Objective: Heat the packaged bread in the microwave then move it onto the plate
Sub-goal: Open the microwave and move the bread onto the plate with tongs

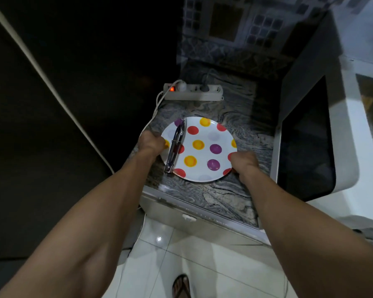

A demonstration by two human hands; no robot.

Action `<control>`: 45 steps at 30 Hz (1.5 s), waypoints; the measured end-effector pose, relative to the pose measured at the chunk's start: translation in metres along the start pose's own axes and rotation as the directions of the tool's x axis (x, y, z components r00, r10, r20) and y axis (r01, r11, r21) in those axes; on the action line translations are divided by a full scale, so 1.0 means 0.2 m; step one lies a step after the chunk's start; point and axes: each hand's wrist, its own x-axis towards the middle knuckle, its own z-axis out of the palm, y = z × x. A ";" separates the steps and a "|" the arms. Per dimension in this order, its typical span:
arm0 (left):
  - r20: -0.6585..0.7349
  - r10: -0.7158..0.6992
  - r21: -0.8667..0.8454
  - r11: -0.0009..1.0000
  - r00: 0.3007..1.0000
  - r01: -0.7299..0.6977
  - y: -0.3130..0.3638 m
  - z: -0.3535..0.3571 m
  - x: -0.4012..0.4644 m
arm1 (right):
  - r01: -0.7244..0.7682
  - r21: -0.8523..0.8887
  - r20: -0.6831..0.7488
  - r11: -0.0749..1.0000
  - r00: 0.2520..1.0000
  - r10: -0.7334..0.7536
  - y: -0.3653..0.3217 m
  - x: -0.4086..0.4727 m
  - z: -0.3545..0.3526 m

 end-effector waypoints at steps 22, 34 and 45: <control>-0.220 -0.209 -0.507 0.859 0.953 0.071 -0.26 -0.25 -0.79 | 0.090 0.280 0.092 0.956 0.988 -0.120 0.33 -0.62 -0.10; -0.322 -0.295 -0.431 0.892 0.900 0.138 -0.57 -0.23 -1.70 | 0.137 0.286 0.150 0.948 0.971 -0.185 0.94 -1.14 -0.49; -0.133 -0.200 -0.349 0.926 0.971 0.143 -0.62 0.13 -2.29 | 0.067 0.344 0.050 0.936 0.995 -0.089 1.51 -1.36 -1.08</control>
